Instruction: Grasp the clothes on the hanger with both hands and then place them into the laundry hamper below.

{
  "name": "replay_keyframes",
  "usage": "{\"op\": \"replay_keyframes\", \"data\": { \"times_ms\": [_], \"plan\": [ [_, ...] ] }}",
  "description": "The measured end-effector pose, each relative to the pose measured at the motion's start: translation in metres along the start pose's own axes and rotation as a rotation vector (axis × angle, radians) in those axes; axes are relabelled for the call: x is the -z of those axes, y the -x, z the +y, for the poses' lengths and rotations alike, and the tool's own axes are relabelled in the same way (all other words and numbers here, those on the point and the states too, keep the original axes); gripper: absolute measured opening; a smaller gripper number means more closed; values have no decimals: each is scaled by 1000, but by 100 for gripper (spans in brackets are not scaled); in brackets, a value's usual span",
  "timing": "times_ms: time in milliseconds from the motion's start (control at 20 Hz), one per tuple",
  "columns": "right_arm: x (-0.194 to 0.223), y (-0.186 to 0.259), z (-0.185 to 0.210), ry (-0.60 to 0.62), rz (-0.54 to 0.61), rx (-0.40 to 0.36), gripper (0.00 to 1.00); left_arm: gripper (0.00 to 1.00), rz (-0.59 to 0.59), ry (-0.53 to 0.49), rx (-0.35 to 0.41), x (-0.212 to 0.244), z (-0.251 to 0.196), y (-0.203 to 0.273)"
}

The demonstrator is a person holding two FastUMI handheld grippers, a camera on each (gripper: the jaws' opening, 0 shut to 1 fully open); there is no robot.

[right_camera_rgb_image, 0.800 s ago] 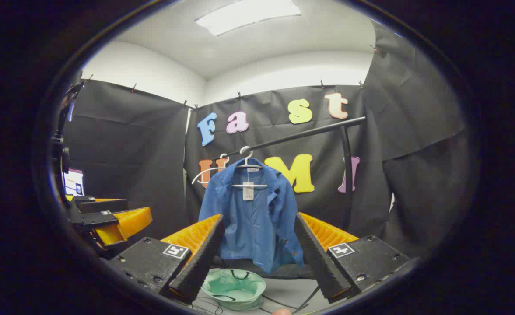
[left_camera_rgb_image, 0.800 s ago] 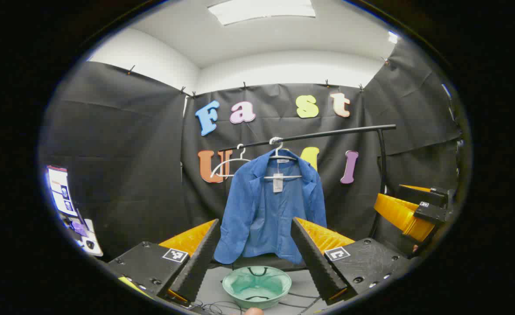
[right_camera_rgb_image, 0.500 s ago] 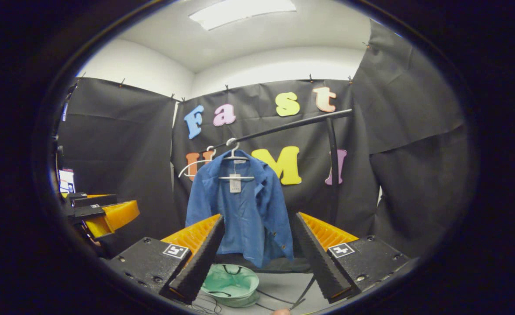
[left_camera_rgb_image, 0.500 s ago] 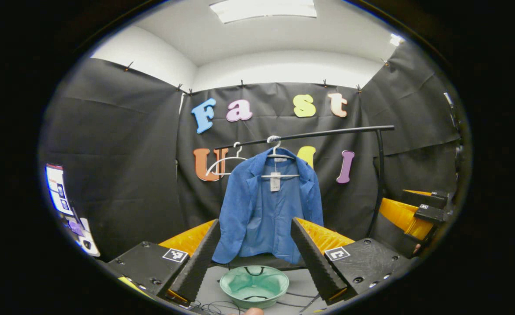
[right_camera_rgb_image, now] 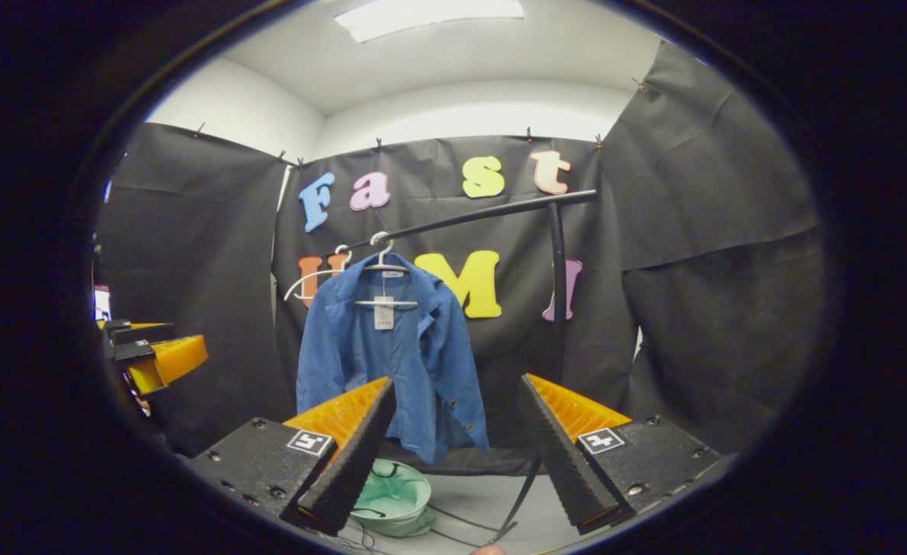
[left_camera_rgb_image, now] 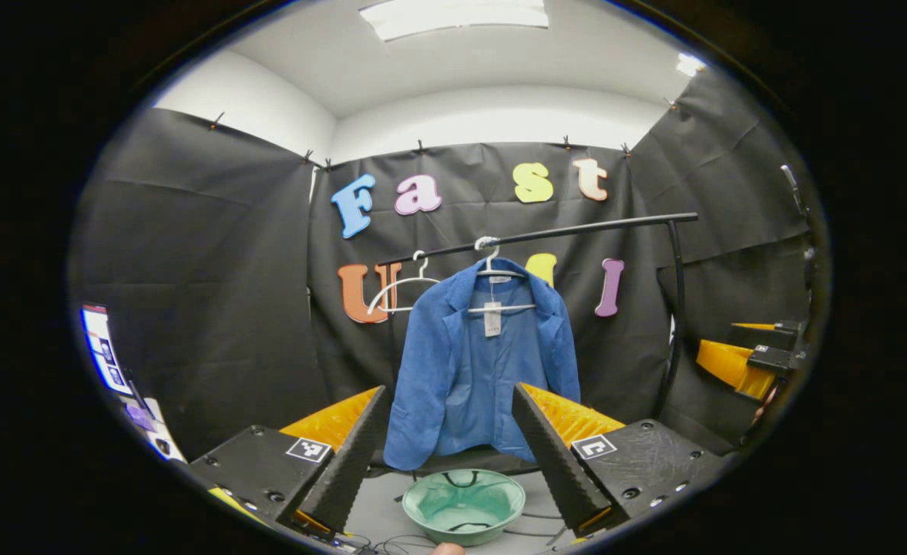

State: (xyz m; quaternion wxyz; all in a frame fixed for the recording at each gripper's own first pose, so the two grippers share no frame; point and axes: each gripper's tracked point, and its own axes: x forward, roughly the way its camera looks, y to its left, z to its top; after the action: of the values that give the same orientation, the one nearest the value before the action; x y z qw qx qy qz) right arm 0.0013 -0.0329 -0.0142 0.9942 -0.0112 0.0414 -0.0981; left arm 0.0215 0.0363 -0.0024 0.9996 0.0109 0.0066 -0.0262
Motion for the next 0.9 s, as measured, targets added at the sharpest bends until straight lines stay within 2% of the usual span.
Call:
{"op": "replay_keyframes", "data": {
  "times_ms": [500,900],
  "plan": [
    [10,-33,49,-22,41,-39,100,99,10,-12,16,5,13,-13],
    [16,-64,73,-3,61,-20,100,100,17,-9,7,16,45,-48]
  ]
}}
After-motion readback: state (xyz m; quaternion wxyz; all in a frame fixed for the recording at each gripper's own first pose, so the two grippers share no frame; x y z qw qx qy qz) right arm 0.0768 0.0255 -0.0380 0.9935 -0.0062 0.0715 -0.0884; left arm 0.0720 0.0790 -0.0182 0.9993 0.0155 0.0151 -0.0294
